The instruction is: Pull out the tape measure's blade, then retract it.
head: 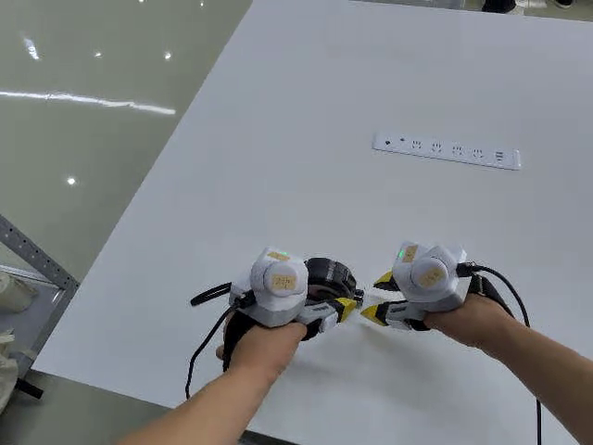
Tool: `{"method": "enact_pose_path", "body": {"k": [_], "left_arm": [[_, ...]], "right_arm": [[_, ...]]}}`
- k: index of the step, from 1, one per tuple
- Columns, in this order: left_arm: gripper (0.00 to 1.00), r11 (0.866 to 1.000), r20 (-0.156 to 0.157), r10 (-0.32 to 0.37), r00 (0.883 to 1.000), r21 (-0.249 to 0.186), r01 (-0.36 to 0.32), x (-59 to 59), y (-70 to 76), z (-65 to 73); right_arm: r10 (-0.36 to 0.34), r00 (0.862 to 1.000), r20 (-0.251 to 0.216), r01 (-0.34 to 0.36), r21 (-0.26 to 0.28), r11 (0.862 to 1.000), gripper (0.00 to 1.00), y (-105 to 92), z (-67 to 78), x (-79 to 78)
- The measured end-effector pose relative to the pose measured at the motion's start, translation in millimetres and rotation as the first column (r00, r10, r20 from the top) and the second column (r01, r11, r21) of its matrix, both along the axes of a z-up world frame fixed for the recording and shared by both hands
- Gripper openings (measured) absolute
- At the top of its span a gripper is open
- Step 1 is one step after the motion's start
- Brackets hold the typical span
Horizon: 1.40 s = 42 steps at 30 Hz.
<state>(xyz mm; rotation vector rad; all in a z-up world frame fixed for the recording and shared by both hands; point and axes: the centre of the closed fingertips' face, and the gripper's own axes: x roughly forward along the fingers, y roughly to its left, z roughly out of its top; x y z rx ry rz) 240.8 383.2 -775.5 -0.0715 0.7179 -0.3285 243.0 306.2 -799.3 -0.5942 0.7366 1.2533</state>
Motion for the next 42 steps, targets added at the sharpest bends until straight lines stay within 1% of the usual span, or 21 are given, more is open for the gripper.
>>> {"method": "enact_pose_path", "body": {"k": [5,7,12,14,17,18,20,22,25,27,28,32,36,42], "left_arm": [[0.72,1.0,0.008,-0.017,1.0,0.017,0.017,-5.8,4.7,3.0],[0.73,0.999,0.009,-0.031,0.999,0.019,0.03,-8.3,6.1,2.2],[0.75,0.999,0.013,-0.045,0.999,0.021,0.045,-17.4,10.7,7.9],[0.75,0.998,0.016,-0.053,0.998,0.022,0.053,-20.0,12.6,8.1],[0.76,0.997,0.023,-0.073,0.997,0.023,0.072,-25.6,13.1,12.9],[0.77,0.997,0.032,-0.08,0.996,0.024,0.08,-27.0,13.5,16.0],[0.77,0.996,0.032,-0.09,0.995,0.026,0.09,-29.5,14.1,18.7],[0.78,0.995,0.039,-0.099,0.994,0.025,0.098,-31.2,15.3,20.7],[0.79,0.992,0.041,-0.122,0.992,0.024,0.121,-36.4,14.3,24.4],[0.79,0.992,0.04,-0.127,0.991,0.025,0.126,-39.2,16.4,24.8],[0.79,0.992,0.041,-0.128,0.991,0.023,0.127,-41.0,17.4,26.5],[0.81,0.99,0.041,-0.14,0.989,0.028,0.139,-46.6,19.8,28.7],[0.84,0.989,0.04,-0.148,0.988,0.027,0.147,-53.3,22.7,33.1],[0.88,0.986,0.047,-0.168,0.985,0.025,0.167,-62.5,27.0,39.3]], "right_arm": [[-0.041,0.999,-0.001,0.041,0.018,0.999,0.32,-5.3,8.1,-4.8],[-0.065,0.998,-0.008,0.065,0.019,0.998,0.35,-8.9,9.7,-7.3],[-0.109,0.994,-0.011,0.11,0.039,0.993,0.38,-15.6,18.9,-13.9],[-0.127,0.992,-0.019,0.128,0.053,0.99,0.4,-16.7,23.9,-17.2],[-0.139,0.99,-0.005,0.139,0.052,0.989,0.42,-20.8,31.0,-20.7],[-0.148,0.989,-0.006,0.148,0.057,0.987,0.42,-22.4,34.1,-22.0],[-0.161,0.987,-0.001,0.16,0.06,0.985,0.43,-25.3,37.6,-24.0],[-0.179,0.984,0.0,0.179,0.066,0.982,0.44,-29.0,41.8,-26.2],[-0.211,0.978,0.004,0.21,0.077,0.975,0.47,-34.2,47.4,-29.1],[-0.233,0.972,-0.004,0.233,0.089,0.968,0.48,-37.2,51.9,-32.4],[-0.242,0.97,0.0,0.241,0.091,0.966,0.49,-39.4,54.4,-34.8],[-0.269,0.963,0.002,0.267,0.104,0.958,0.51,-45.1,59.6,-41.3],[-0.304,0.953,0.0,0.302,0.119,0.946,0.54,-51.2,63.9,-47.6],[-0.328,0.945,0.001,0.325,0.126,0.937,0.57,-56.1,72.3,-60.6]]}}
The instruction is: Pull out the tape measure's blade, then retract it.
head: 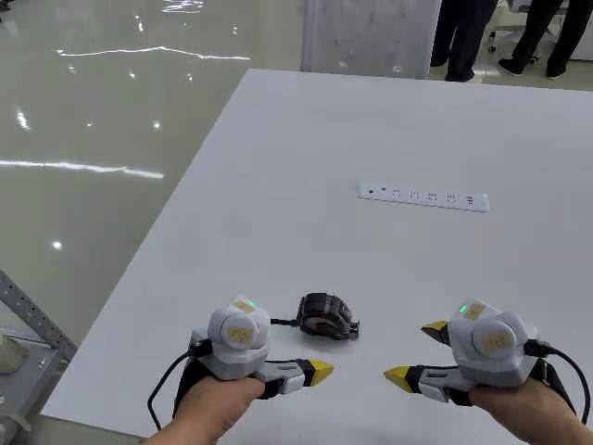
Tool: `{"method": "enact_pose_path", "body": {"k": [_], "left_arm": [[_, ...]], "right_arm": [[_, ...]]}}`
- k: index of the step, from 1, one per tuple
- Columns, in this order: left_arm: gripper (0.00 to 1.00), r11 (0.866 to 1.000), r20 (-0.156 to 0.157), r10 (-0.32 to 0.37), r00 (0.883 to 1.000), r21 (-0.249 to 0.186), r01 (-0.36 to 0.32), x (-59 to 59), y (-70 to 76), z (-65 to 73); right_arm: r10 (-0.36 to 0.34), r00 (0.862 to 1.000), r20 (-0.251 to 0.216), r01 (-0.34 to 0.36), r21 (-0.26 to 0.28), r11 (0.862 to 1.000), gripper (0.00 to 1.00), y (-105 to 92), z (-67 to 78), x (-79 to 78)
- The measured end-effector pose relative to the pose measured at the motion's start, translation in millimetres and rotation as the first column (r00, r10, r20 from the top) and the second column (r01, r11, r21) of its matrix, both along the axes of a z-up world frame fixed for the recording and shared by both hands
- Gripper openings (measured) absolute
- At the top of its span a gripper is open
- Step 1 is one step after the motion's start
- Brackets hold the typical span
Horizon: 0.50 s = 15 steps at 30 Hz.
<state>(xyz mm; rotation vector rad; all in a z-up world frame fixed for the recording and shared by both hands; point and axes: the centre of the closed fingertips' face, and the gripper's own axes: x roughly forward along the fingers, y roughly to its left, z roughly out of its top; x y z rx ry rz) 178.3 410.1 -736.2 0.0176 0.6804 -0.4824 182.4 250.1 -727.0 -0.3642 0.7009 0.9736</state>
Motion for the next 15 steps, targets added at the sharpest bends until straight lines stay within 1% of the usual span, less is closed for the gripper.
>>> {"method": "enact_pose_path", "body": {"k": [4,6,8,11,13,15], "left_arm": [[0.89,1.0,0.007,-0.022,1.0,-0.004,0.022,-6.0,3.3,3.0],[0.9,0.999,0.005,-0.037,0.999,-0.012,0.037,-9.5,2.6,4.6],[0.92,0.999,0.013,-0.051,0.999,-0.008,0.051,-12.9,3.0,7.2],[0.97,0.997,0.023,-0.071,0.997,-0.007,0.071,-21.4,2.8,14.2],[0.98,0.996,0.033,-0.085,0.996,-0.006,0.085,-25.7,3.1,17.0],[0.99,0.996,0.035,-0.092,0.995,-0.002,0.092,-31.3,5.1,20.3]], "right_arm": [[-0.026,1.0,0.008,0.026,0.009,1.0,0.59,-4.5,9.0,-4.6],[-0.039,0.999,0.01,0.039,0.012,0.999,0.61,-6.6,13.2,-6.8],[-0.048,0.999,0.012,0.047,0.016,0.999,0.62,-8.8,17.6,-9.9],[-0.068,0.997,0.019,0.068,0.025,0.997,0.63,-13.1,24.5,-14.9],[-0.081,0.996,0.023,0.08,0.028,0.996,0.64,-15.9,26.9,-17.2],[-0.094,0.995,0.026,0.093,0.035,0.995,0.66,-19.0,30.4,-21.6]]}}
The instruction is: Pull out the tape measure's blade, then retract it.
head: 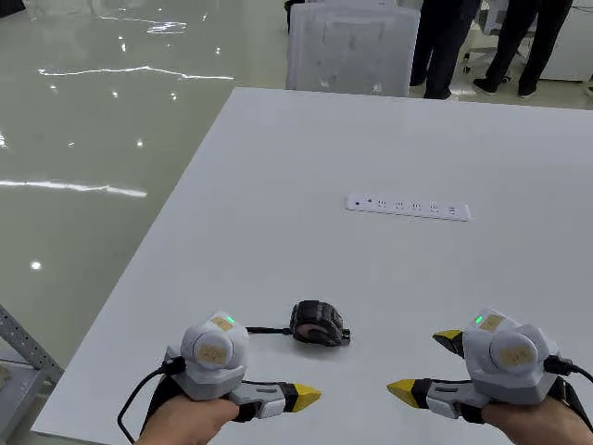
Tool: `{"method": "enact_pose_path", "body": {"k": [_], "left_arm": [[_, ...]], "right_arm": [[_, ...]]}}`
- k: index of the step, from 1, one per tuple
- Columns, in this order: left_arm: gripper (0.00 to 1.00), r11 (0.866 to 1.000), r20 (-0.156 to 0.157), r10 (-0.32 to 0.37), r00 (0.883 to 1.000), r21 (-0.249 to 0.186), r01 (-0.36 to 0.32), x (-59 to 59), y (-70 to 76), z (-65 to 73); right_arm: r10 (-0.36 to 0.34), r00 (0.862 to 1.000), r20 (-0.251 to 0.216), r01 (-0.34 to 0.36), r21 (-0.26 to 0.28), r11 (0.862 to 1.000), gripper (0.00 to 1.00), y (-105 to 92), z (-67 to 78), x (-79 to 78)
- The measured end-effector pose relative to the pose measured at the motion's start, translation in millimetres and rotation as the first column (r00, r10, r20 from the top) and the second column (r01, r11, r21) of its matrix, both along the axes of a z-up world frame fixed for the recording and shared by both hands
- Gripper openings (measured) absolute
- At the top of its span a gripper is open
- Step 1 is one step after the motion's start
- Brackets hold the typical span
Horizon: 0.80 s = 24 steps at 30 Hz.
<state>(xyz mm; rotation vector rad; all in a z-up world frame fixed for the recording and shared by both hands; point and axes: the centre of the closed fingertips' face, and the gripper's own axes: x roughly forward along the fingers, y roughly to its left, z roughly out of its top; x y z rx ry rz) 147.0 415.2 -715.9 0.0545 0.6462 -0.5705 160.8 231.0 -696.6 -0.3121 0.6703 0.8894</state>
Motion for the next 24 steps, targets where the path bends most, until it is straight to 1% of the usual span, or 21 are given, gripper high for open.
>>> {"method": "enact_pose_path", "body": {"k": [1,2,4,5,6,8,13,15,18,23,24], "left_arm": [[0.99,1.0,0.001,0.0,1.0,-0.008,0.0,-2.6,1.0,2.7],[0.99,1.0,0.001,-0.001,1.0,-0.006,0.001,-4.9,1.7,4.8],[1.0,1.0,0.011,-0.006,1.0,0.01,0.006,-9.2,4.7,10.0],[1.0,1.0,0.01,-0.006,1.0,0.009,0.005,-10.9,5.7,12.2],[1.0,1.0,0.017,0.001,1.0,0.001,-0.001,-12.3,7.5,17.0],[1.0,1.0,0.022,0.001,1.0,0.003,-0.001,-14.7,9.3,21.6],[1.0,1.0,0.02,0.002,1.0,0.015,-0.002,-20.7,13.5,28.8],[1.0,1.0,0.025,-0.001,1.0,0.023,0.0,-23.2,14.6,31.2],[1.0,1.0,0.018,0.004,1.0,0.021,-0.004,-26.7,16.7,32.1],[1.0,1.0,0.006,0.004,1.0,0.017,-0.005,-36.4,19.8,34.6],[1.0,1.0,0.0,0.004,1.0,0.017,-0.004,-38.6,20.9,34.7]], "right_arm": [[-0.005,1.0,-0.001,0.005,0.003,1.0,0.66,-2.1,1.1,-3.1],[-0.009,1.0,-0.001,0.009,0.003,1.0,0.67,-4.2,1.0,-5.0],[-0.024,1.0,-0.003,0.024,0.004,1.0,0.68,-9.1,0.2,-9.6],[-0.029,1.0,-0.006,0.029,0.004,1.0,0.69,-11.0,-0.1,-11.8],[-0.041,0.999,-0.012,0.041,0.001,0.999,0.69,-14.6,-0.6,-14.9],[-0.054,0.998,-0.019,0.054,0.006,0.999,0.71,-18.1,0.3,-19.8],[-0.081,0.996,-0.028,0.082,0.012,0.997,0.75,-26.0,5.6,-30.0],[-0.099,0.995,-0.027,0.099,0.014,0.995,0.77,-29.7,9.9,-33.1],[-0.111,0.993,-0.03,0.112,0.015,0.994,0.8,-34.9,15.0,-37.5],[-0.136,0.99,-0.032,0.137,0.028,0.99,0.84,-43.6,27.0,-44.6],[-0.143,0.989,-0.032,0.144,0.031,0.989,0.85,-45.9,29.4,-46.4]]}}
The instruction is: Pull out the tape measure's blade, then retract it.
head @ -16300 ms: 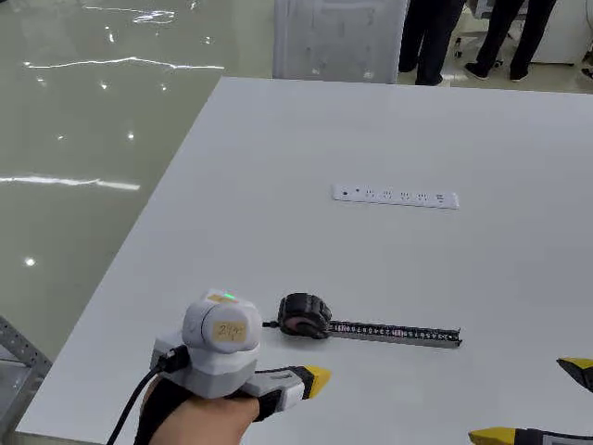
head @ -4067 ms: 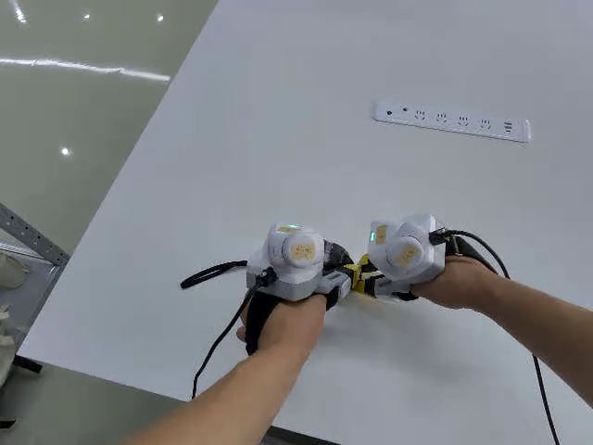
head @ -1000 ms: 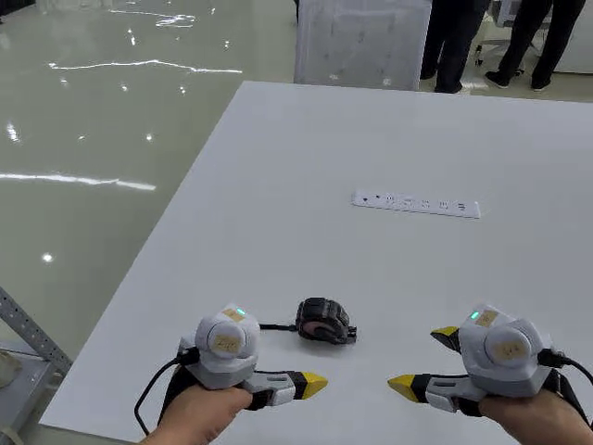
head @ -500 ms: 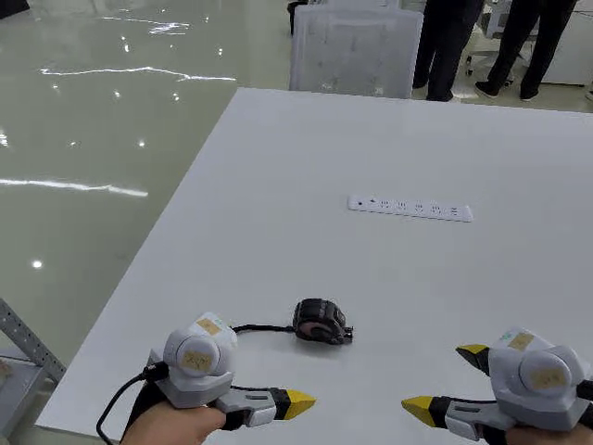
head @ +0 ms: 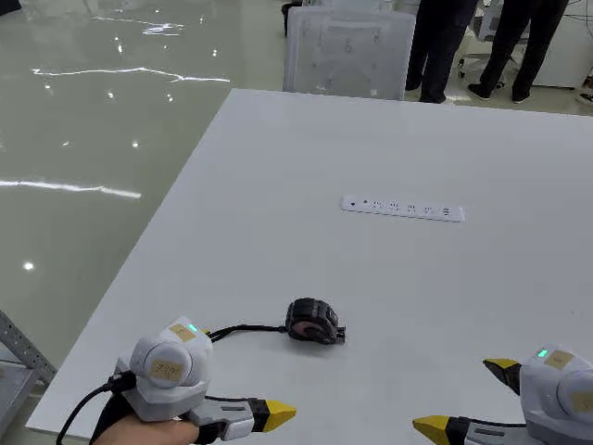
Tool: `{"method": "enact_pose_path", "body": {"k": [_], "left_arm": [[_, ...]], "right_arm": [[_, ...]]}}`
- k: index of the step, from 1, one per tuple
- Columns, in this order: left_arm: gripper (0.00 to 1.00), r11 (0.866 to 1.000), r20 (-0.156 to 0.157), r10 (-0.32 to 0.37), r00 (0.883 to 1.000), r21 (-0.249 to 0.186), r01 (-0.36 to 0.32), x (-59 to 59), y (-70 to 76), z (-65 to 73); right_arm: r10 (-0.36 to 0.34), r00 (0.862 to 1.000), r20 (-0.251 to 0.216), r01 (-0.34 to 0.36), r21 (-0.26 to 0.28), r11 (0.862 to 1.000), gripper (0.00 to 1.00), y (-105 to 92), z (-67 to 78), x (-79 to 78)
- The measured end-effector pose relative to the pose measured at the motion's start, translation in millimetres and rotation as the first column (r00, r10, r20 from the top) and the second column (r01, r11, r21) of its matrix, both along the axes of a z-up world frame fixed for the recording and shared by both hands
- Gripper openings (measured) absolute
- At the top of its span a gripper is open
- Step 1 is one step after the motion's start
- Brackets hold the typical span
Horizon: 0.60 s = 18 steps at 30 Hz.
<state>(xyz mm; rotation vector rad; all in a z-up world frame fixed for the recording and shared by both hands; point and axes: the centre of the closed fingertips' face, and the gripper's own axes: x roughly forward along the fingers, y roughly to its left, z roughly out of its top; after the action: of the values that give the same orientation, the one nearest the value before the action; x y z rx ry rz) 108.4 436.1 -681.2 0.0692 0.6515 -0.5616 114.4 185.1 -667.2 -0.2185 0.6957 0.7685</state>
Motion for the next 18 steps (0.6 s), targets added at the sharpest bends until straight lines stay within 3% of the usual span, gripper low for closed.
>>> {"method": "enact_pose_path", "body": {"k": [2,8,18], "left_arm": [[1.0,1.0,-0.017,0.001,1.0,-0.005,-0.001,-3.6,1.5,-0.5],[1.0,1.0,-0.015,-0.025,1.0,0.002,0.025,-12.1,4.1,4.9],[1.0,1.0,-0.015,-0.018,1.0,0.003,0.018,-19.2,11.6,18.4]], "right_arm": [[-0.015,1.0,-0.009,0.015,0.007,1.0,0.88,-3.6,3.6,-3.8],[-0.03,0.999,-0.02,0.03,0.004,1.0,0.96,-10.7,11.2,-17.2],[-0.014,1.0,-0.017,0.014,0.014,1.0,1.0,-12.0,30.4,-32.3]]}}
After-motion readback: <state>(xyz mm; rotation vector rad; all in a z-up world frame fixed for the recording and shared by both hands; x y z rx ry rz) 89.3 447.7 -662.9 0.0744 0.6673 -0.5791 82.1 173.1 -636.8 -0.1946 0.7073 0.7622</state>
